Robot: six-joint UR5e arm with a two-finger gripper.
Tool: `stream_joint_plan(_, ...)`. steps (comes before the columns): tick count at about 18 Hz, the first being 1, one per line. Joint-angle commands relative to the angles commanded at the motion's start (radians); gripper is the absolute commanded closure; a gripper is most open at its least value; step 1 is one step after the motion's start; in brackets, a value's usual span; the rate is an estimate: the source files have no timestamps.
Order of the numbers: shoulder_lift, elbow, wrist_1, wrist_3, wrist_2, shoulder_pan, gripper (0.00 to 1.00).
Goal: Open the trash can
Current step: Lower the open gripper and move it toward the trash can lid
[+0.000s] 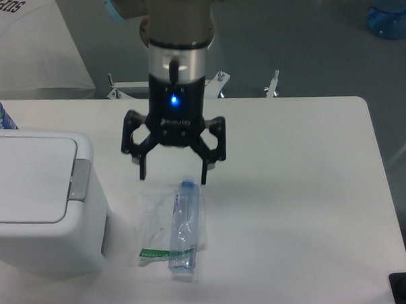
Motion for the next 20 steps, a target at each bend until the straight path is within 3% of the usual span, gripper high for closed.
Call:
stream_joint_plan(8,0.005,-0.049,-0.001,-0.072,-0.008,-0.045,0.0)
stream_joint_plan(13,0.058,-0.121,0.0,-0.072,-0.005,-0.052,0.0)
stream_joint_plan(20,0.06,-0.123,0.0,-0.072,-0.006,-0.058,0.0)
